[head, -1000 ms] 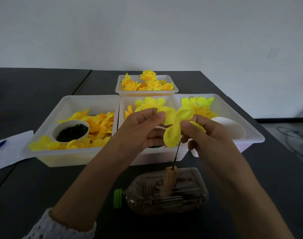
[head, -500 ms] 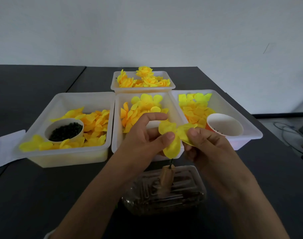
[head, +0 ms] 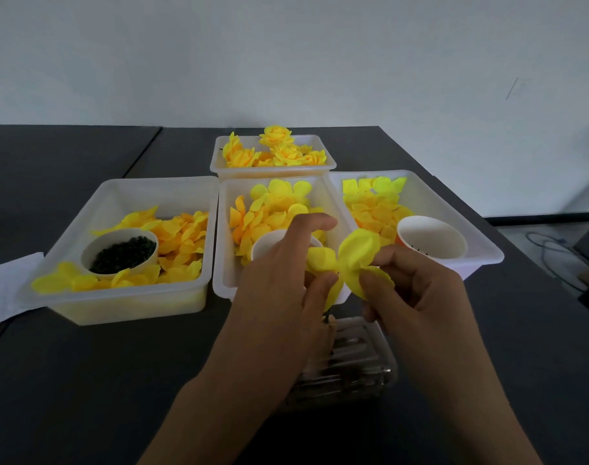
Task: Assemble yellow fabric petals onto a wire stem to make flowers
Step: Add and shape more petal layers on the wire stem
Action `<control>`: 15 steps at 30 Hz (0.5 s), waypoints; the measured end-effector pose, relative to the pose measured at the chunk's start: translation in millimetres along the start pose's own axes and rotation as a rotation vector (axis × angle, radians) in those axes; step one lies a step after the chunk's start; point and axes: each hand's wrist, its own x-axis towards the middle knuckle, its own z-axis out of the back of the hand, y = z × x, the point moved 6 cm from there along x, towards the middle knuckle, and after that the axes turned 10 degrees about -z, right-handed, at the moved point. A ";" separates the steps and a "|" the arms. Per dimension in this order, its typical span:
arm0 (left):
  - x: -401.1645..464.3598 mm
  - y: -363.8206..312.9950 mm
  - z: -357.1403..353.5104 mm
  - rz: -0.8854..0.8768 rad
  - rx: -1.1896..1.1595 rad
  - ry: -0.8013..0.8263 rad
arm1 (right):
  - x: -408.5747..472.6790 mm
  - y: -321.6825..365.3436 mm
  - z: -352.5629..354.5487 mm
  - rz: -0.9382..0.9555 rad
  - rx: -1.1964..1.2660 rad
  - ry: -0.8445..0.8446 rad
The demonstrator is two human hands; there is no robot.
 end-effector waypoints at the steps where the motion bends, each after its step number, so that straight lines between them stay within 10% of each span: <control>1: -0.2 0.9 1.7 0.018 -0.039 -0.003 | -0.6 0.8 1.5 0.009 -0.013 -0.019; 15: -0.9 1.4 -2.3 0.141 -0.322 -0.043 | -0.7 8.6 -2.6 0.091 -0.170 -0.155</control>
